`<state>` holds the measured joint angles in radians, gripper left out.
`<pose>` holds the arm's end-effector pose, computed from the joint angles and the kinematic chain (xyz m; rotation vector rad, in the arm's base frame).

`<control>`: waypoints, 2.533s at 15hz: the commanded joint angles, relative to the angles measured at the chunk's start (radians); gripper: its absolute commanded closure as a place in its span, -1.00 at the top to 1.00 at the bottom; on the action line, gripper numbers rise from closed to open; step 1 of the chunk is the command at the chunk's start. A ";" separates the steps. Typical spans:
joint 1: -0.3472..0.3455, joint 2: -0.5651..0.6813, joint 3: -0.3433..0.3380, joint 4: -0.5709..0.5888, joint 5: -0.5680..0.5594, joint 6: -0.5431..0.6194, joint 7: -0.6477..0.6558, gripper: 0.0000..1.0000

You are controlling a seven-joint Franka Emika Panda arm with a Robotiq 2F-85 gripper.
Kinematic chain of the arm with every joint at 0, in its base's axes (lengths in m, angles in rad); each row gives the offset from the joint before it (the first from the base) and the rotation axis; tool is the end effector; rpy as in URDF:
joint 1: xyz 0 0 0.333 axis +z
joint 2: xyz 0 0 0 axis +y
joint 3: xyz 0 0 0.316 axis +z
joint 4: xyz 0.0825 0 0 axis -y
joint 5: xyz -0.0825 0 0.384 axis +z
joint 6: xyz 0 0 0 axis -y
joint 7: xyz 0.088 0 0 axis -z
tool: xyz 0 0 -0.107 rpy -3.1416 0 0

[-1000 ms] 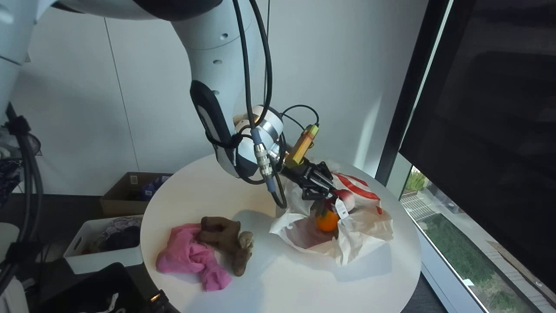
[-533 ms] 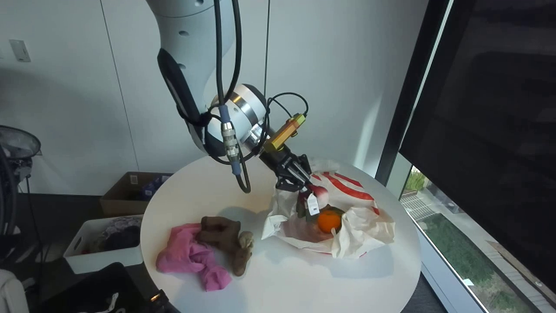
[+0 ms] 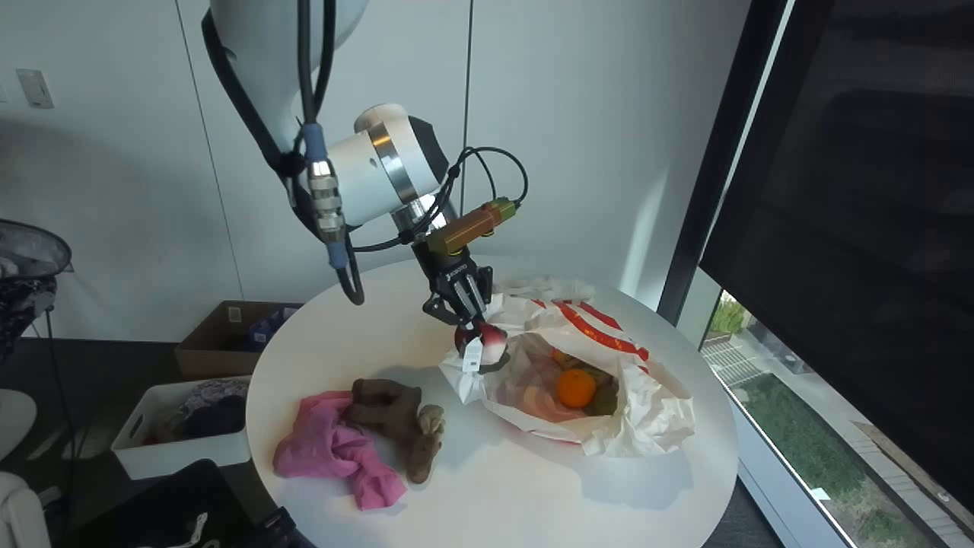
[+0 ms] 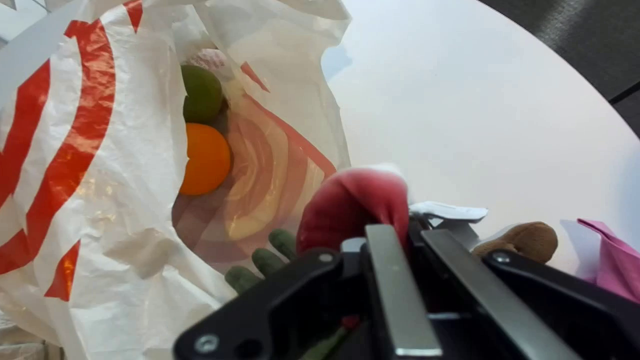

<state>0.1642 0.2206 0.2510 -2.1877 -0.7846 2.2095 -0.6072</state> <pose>0.5043 0.1962 0.2799 1.8632 1.8444 -0.2908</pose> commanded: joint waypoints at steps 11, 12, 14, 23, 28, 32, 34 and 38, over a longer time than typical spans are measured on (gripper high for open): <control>-0.045 0.015 0.022 -0.061 0.758 0.245 -0.345 -0.81; -0.055 0.030 0.025 -0.055 0.823 0.260 -0.357 -0.81; -0.082 0.055 0.039 -0.044 0.962 0.279 -0.402 -0.83; -0.143 0.157 0.099 -0.023 1.347 0.289 -0.580 -0.88; -0.145 0.194 0.115 -0.029 1.335 0.324 -0.598 -0.02; -0.147 0.174 0.111 -0.036 1.321 0.352 -0.590 0.60; -0.158 0.164 0.106 -0.030 1.335 0.392 -0.568 0.91; -0.223 0.107 0.091 -0.009 1.382 0.367 -0.495 1.00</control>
<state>-0.0116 0.3940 0.3429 -2.2000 0.5485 2.6037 -1.1428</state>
